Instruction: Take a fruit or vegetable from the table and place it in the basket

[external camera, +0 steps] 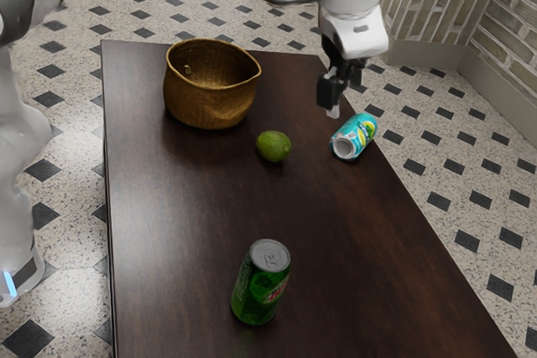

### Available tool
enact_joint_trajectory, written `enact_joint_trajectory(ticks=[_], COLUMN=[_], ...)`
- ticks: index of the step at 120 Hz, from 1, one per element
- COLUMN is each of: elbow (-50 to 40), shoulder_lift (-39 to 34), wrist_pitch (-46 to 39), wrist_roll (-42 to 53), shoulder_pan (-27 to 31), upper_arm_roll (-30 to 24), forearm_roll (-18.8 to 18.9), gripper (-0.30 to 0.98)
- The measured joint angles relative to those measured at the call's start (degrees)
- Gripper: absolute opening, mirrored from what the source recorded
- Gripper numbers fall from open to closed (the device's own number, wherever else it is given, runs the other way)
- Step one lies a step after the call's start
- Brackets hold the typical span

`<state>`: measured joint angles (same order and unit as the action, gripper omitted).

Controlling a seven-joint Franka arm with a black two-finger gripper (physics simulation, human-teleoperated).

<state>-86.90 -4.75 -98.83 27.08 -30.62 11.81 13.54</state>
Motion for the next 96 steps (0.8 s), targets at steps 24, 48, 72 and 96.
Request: enact_joint_trajectory(ticks=[24,48,72,96], elbow=[-1.78,-13.02,-23.28,-18.15], shoulder_lift=[1.09,2.45,-3.14,2.84], wrist_pitch=[2.37,-4.86,-10.42,-11.88], wrist_roll=[0.28,3.03,2.66,1.7], shoulder_pan=[17.05,12.07,24.83,23.61], upper_arm_roll=[2.47,3.17,2.71,3.21], forearm_roll=[-1.34,-5.62,-7.24,-6.96], gripper=[0.67,0.67,0.67,0.67])
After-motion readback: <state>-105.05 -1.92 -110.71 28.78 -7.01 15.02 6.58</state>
